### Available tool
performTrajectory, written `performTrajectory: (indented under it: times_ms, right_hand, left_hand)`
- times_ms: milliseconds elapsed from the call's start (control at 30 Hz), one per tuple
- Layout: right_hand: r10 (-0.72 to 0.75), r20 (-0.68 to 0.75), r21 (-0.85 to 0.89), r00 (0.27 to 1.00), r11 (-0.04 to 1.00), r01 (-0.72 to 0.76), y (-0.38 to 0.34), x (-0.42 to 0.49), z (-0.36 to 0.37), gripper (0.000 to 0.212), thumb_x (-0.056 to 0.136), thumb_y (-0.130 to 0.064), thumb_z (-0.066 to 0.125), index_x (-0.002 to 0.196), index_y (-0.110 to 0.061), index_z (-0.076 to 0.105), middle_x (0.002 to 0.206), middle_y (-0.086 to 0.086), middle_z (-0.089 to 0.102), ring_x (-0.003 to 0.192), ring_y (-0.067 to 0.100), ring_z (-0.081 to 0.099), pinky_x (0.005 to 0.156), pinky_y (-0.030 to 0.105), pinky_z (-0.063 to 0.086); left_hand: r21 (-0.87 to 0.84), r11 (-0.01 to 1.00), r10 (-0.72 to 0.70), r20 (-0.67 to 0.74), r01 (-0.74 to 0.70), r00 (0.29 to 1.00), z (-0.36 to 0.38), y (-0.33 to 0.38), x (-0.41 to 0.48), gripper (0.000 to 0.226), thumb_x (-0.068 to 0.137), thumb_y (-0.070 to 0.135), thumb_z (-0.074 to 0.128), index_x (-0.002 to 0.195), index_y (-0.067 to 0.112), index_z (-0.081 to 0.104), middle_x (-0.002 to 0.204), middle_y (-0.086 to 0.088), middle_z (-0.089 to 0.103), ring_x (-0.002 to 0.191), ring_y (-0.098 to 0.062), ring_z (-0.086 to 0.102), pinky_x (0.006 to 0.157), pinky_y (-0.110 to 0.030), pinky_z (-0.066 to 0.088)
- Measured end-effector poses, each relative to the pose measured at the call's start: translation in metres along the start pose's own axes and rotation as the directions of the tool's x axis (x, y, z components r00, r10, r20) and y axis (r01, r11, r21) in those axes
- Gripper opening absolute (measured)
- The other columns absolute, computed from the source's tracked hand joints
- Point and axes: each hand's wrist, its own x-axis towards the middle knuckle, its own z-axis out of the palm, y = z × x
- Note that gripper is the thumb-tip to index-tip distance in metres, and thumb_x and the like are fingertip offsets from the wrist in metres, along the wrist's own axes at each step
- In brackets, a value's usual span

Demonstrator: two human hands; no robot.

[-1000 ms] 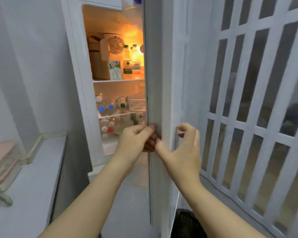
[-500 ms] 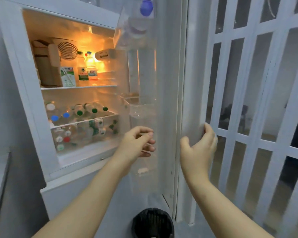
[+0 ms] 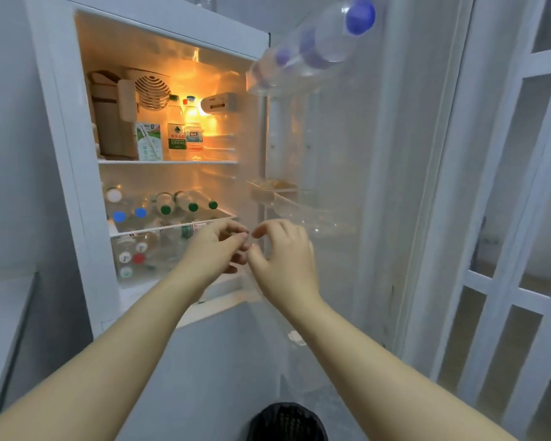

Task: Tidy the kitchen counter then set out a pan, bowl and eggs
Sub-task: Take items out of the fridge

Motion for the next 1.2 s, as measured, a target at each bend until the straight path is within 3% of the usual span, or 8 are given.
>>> performTrajectory:
  times_ms: [133, 267, 467, 667, 800, 933, 1200]
  right_hand:
    - [0.034, 0.114, 0.049, 0.993, 0.998, -0.04, -0.006, 0.031, 0.036, 0.022, 0.088, -0.02, 0.047, 0.106, -0.015, 0.06, 0.116, 0.001, 0.058, 0.112, 0.021, 0.044, 0.095, 0.033, 0.036]
    - [0.1, 0.201, 0.095, 0.975, 0.988, -0.121, -0.006, 0.061, 0.086, 0.019, 0.087, -0.018, 0.048, 0.102, -0.015, 0.059, 0.113, 0.003, 0.058, 0.108, 0.023, 0.047, 0.092, 0.037, 0.041]
    - [0.149, 0.252, 0.165, 0.956, 0.967, -0.194, -0.006, 0.118, 0.164, 0.014, 0.085, -0.016, 0.049, 0.097, -0.016, 0.058, 0.109, 0.005, 0.059, 0.103, 0.025, 0.052, 0.092, 0.042, 0.046]
    - [0.159, 0.197, 0.23, 0.967, 0.952, -0.203, -0.023, 0.199, 0.233, 0.014, 0.082, -0.017, 0.052, 0.093, -0.014, 0.06, 0.105, 0.008, 0.062, 0.1, 0.03, 0.054, 0.088, 0.043, 0.047]
    - [0.135, 0.173, 0.278, 0.976, 0.944, -0.18, -0.028, 0.242, 0.264, 0.014, 0.086, -0.025, 0.053, 0.093, -0.015, 0.058, 0.102, 0.003, 0.059, 0.098, 0.023, 0.054, 0.085, 0.04, 0.047]
    - [0.145, 0.183, 0.267, 0.972, 0.945, -0.191, -0.022, 0.276, 0.285, 0.009, 0.082, -0.023, 0.052, 0.091, -0.022, 0.055, 0.102, 0.001, 0.058, 0.097, 0.025, 0.056, 0.086, 0.044, 0.049]
    - [0.153, 0.221, 0.306, 0.963, 0.927, -0.217, 0.005, 0.301, 0.322, 0.011, 0.082, -0.021, 0.054, 0.089, -0.014, 0.059, 0.095, 0.004, 0.061, 0.092, 0.024, 0.055, 0.078, 0.036, 0.047]
  left_hand:
    - [0.164, 0.986, 0.05, -0.06, -0.04, 0.997, -0.028, -0.014, 0.03, 0.015, 0.093, 0.01, 0.05, 0.086, 0.02, 0.058, 0.081, -0.002, 0.062, 0.073, -0.018, 0.059, 0.064, -0.029, 0.047]
    - [0.357, 0.934, 0.068, -0.128, -0.018, 0.989, -0.067, -0.036, 0.065, 0.011, 0.092, 0.018, 0.053, 0.087, 0.027, 0.058, 0.086, 0.007, 0.062, 0.084, -0.015, 0.058, 0.075, -0.033, 0.048]
    - [0.513, 0.858, 0.109, -0.224, 0.022, 0.969, -0.13, -0.062, 0.128, 0.013, 0.092, 0.02, 0.053, 0.1, 0.02, 0.063, 0.094, 0.009, 0.06, 0.09, -0.013, 0.055, 0.08, -0.028, 0.045]
    - [0.58, 0.814, 0.166, -0.231, -0.001, 0.959, -0.182, -0.079, 0.207, 0.007, 0.092, 0.023, 0.053, 0.093, 0.026, 0.058, 0.1, 0.005, 0.061, 0.093, -0.014, 0.057, 0.082, -0.032, 0.049]
    - [0.6, 0.798, 0.251, -0.232, -0.065, 0.94, -0.202, -0.082, 0.256, 0.02, 0.092, 0.017, 0.051, 0.11, 0.019, 0.06, 0.115, 0.001, 0.061, 0.103, -0.016, 0.056, 0.087, -0.032, 0.047]
    - [0.606, 0.792, 0.281, -0.244, -0.08, 0.928, -0.207, -0.082, 0.29, 0.023, 0.093, 0.017, 0.05, 0.115, 0.019, 0.058, 0.124, 0.001, 0.056, 0.107, -0.013, 0.053, 0.08, -0.024, 0.041]
    - [0.609, 0.792, 0.222, -0.221, -0.044, 0.95, -0.195, -0.119, 0.322, 0.019, 0.09, 0.016, 0.054, 0.106, 0.019, 0.062, 0.11, 0.001, 0.06, 0.092, -0.011, 0.053, 0.078, -0.024, 0.04]
